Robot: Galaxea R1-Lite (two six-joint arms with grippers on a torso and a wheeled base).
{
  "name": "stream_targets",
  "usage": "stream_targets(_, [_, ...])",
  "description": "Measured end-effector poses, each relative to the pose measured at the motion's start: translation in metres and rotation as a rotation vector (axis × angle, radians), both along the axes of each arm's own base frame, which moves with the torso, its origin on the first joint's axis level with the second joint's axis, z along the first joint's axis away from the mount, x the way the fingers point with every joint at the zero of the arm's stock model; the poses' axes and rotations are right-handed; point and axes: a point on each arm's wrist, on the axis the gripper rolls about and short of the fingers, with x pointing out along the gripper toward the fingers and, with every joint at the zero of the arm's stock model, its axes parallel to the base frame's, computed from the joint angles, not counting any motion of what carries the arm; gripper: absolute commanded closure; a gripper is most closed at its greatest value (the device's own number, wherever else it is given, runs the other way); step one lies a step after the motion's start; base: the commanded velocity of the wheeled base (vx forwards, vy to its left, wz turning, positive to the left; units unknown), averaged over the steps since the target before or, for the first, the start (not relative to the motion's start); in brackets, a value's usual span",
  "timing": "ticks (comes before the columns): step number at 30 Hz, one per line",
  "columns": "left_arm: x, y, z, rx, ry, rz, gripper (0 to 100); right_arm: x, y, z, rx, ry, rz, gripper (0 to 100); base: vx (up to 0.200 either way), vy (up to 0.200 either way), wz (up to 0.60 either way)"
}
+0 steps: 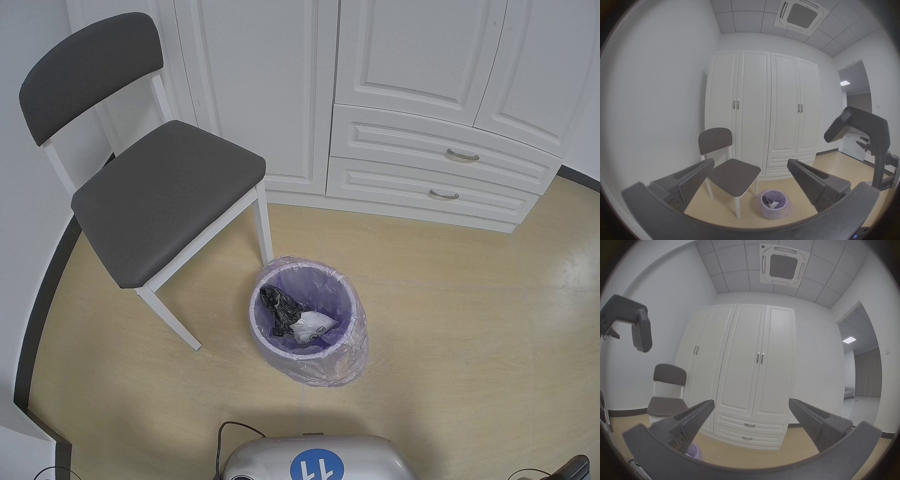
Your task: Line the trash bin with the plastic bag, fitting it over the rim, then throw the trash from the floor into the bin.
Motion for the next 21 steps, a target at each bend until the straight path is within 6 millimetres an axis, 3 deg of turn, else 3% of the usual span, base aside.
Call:
stream_targets(5, [-0.017, -0.001, -0.028, -0.008, -0.008, 0.045, 0, -0.002, 0.000, 0.017, 0.006, -0.116, 0.009, 0, 0.000, 0.000, 0.00])
stream_targets(9, [-0.018, -0.002, -0.049, -0.037, 0.010, 0.133, 0, 0.003, 0.000, 0.020, 0.030, -0.148, 0.030, 0, 0.000, 0.000, 0.00])
stream_targets(21, [-0.005, -0.002, -0.070, -0.071, 0.052, 0.234, 0, 0.010, 0.002, -0.013, 0.042, -0.154, 0.020, 0, 0.000, 0.000, 0.00])
